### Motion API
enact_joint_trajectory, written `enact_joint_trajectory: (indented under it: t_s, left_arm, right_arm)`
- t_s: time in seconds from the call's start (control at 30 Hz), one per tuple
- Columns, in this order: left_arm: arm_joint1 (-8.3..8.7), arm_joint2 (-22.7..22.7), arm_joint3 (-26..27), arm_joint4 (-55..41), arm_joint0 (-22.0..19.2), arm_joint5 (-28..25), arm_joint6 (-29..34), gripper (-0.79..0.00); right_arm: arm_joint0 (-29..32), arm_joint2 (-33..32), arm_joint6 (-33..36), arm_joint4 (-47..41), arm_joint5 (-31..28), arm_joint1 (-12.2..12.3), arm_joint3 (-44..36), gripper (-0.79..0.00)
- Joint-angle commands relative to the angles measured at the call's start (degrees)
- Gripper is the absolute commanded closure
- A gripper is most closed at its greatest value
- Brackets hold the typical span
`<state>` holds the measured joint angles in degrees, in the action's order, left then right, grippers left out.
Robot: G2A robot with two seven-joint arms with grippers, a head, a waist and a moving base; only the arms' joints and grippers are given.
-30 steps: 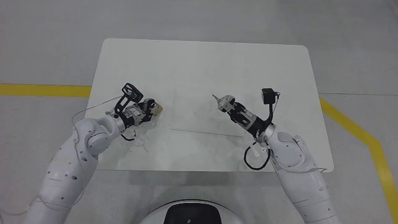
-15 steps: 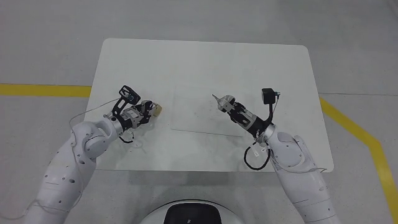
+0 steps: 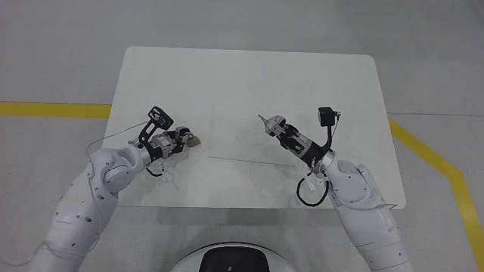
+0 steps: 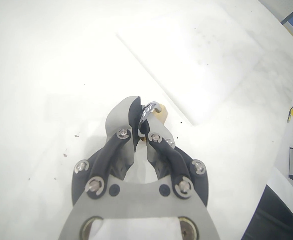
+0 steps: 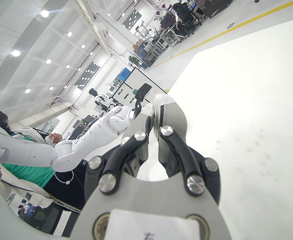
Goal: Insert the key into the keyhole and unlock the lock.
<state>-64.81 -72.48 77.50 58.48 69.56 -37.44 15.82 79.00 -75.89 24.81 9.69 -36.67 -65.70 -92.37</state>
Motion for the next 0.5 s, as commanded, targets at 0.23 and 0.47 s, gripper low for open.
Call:
enact_joint_trajectory:
  t_s: [0.23,0.47]
  left_arm:
    - [0.05,-3.76,-1.12,-28.94,0.49,-8.12,-1.72,0.000]
    - [0.00,1.21,-4.84,-71.88,-3.53,-0.14,24.87,0.000]
  right_arm:
    - [0.00,0.00,0.00,0.00,0.00,0.00,0.00,0.000]
    - [0.00,0.00,0.00,0.00,0.00,0.00,0.00,0.000]
